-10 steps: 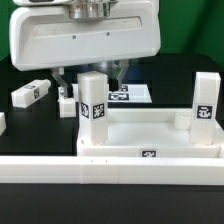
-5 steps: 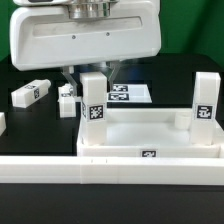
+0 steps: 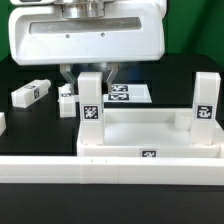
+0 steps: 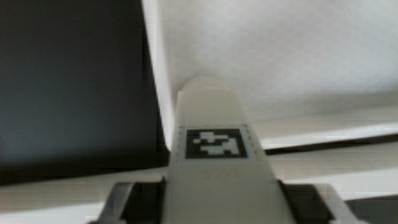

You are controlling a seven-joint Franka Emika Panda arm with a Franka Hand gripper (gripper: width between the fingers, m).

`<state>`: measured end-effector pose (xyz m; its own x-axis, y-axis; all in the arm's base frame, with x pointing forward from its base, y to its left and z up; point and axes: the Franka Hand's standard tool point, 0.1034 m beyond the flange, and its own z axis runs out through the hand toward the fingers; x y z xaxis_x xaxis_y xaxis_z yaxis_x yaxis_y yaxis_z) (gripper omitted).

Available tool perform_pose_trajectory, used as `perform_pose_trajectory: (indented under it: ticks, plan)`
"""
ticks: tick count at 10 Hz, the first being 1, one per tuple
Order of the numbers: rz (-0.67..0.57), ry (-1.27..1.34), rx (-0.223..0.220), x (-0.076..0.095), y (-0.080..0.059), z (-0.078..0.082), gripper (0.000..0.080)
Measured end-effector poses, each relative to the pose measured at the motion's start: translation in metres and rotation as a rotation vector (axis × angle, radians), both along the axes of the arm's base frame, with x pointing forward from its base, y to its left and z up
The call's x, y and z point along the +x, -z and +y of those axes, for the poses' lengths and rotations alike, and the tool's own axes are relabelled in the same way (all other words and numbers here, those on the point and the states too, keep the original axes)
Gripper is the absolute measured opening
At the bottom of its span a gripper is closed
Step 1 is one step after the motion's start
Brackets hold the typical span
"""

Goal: Assemble desk

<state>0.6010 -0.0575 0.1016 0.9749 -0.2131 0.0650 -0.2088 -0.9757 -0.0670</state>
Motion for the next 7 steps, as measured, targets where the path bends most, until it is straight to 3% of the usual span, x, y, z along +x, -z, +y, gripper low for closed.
perform_pose_trajectory:
  ticks: [7]
  plan:
    - [0.021, 0.589, 0.07, 0.0011, 0.0002, -0.0003, 0.0291]
